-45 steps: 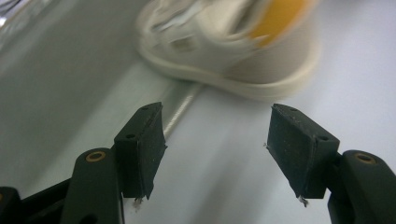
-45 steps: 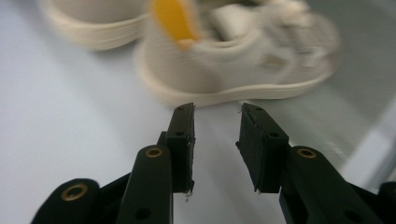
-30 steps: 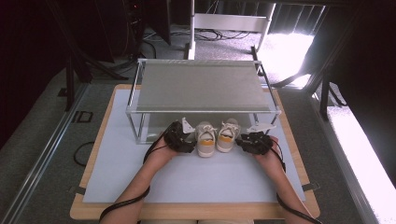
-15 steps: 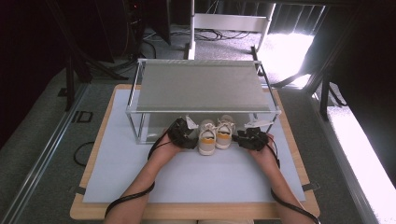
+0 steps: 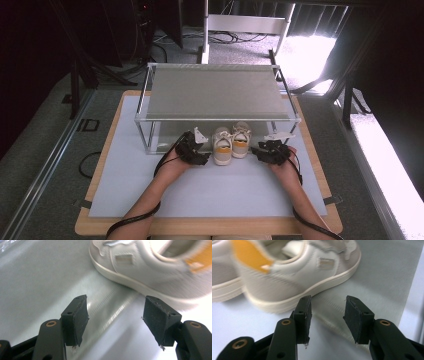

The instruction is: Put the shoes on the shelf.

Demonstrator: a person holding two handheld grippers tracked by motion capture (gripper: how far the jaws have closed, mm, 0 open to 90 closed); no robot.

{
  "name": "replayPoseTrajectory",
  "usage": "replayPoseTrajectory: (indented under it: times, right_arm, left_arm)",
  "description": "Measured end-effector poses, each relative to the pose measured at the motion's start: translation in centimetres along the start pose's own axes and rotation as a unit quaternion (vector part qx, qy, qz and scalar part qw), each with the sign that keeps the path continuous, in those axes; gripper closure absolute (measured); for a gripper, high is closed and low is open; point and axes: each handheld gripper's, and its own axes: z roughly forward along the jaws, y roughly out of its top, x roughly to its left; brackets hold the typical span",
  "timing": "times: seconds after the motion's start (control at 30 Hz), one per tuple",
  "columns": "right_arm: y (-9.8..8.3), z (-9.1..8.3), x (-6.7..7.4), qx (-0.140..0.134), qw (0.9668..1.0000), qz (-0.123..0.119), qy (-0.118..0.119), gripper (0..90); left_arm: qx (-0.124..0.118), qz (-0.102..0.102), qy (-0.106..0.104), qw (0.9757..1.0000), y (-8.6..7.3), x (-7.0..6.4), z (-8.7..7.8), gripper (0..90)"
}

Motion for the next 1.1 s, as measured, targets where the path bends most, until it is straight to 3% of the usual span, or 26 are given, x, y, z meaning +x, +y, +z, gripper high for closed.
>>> replayPoseTrajectory:
  times: [0.17, 0.27, 0.43, 0.53, 0.63, 0.8, 1.03, 1.1]
  right_arm:
    - [-0.5, -1.7, 1.6, -0.011, 0.9997, -0.014, 0.015, 62.5]
    - [-0.4, -2.4, 2.8, -0.020, 0.9992, -0.012, 0.032, 62.9]
    - [-0.3, -2.9, 4.8, -0.032, 0.9980, -0.011, 0.054, 63.8]
    - [-0.2, -2.8, 5.8, -0.032, 0.9977, -0.021, 0.056, 67.2]
    - [0.0, -2.6, 6.2, -0.029, 0.9980, -0.020, 0.052, 69.6]
    - [0.4, -2.1, 6.0, -0.025, 0.9989, -0.006, 0.038, 71.9]
    - [1.1, -1.4, 5.8, -0.021, 0.9994, 0.001, 0.025, 73.6]
    - [1.2, -1.3, 5.7, -0.021, 0.9996, 0.002, 0.019, 75.2]
  left_arm:
    - [-0.012, 0.016, -0.019, 0.9996, -0.8, -1.3, -2.6, 35.9]
    - [-0.019, 0.014, -0.036, 0.9991, -1.0, -2.5, -3.7, 36.6]
    - [-0.035, 0.041, -0.053, 0.9971, -0.6, -5.2, -4.7, 46.7]
    - [-0.037, 0.054, -0.057, 0.9962, -0.1, -6.1, -4.3, 51.5]
    - [-0.042, 0.045, -0.066, 0.9959, 0.3, -6.4, -3.8, 51.7]
    - [-0.052, 0.041, -0.058, 0.9962, 1.0, -6.5, -2.8, 51.4]
    - [-0.047, 0.041, -0.056, 0.9965, 1.8, -6.3, -1.3, 51.5]
    - [-0.045, 0.053, -0.049, 0.9963, 1.9, -6.3, -1.1, 52.4]
